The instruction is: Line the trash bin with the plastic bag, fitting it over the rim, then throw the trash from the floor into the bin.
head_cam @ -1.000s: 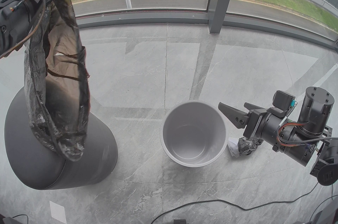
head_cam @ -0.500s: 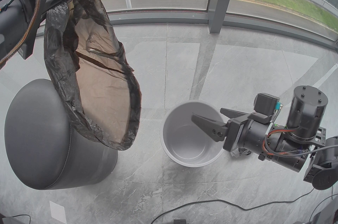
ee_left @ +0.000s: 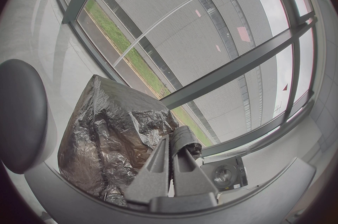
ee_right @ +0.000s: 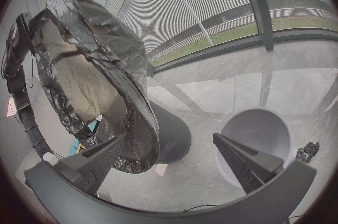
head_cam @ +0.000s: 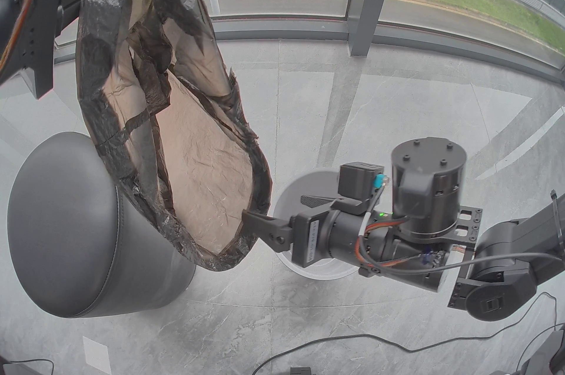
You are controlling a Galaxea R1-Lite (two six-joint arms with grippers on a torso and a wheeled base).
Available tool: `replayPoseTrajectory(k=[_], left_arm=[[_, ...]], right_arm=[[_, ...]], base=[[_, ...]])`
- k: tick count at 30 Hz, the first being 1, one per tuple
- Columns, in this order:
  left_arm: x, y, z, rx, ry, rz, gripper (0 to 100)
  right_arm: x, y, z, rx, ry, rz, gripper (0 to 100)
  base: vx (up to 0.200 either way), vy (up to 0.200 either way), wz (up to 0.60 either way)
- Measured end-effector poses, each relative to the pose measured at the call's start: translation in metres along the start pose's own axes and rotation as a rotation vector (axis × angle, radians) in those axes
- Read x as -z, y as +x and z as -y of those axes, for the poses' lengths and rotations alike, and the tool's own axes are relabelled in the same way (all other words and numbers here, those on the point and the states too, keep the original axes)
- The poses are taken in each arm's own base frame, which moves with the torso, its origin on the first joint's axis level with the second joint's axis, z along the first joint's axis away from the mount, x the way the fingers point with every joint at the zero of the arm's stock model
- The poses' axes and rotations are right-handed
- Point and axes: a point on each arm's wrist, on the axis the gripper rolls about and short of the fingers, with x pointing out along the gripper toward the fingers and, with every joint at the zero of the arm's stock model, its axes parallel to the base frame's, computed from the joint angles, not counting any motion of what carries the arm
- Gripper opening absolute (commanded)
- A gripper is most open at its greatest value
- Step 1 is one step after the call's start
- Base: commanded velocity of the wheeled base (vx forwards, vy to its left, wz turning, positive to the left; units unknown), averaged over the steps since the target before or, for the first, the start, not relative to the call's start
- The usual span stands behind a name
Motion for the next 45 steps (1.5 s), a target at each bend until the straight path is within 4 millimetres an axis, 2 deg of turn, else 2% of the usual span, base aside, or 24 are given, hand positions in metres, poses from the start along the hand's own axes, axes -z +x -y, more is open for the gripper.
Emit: replayPoseTrajectory(k=[7, 13, 27, 28, 45], left_arm=[[-0.004, -0.01, 0.002, 0.039, -0.036, -0.015, 0], [-0.006, -0.015, 0.0, 0.047, -0.046, -0.015, 0], [-0.009, -0.019, 0.0, 0.068, -0.071, -0.025, 0], [-0.009, -0.02, 0.0, 0.072, -0.073, -0.027, 0], [-0.009, -0.024, -0.004, 0.073, -0.072, -0.032, 0]], right_arm=[[0.006, 0.026, -0.022, -0.042, -0.016, -0.037, 100], [0.01, 0.047, -0.032, -0.053, -0.022, -0.045, 100], [0.03, 0.072, -0.064, -0.054, -0.048, -0.041, 100], [0.032, 0.073, -0.065, -0.053, -0.05, -0.043, 0], [0.042, 0.075, -0.062, -0.036, -0.05, -0.059, 0]], base=[[0.0, 0.0, 0.0], [0.0, 0.0, 0.0], [0.0, 0.0, 0.0], [0.0, 0.0, 0.0], [0.0, 0.0, 0.0]])
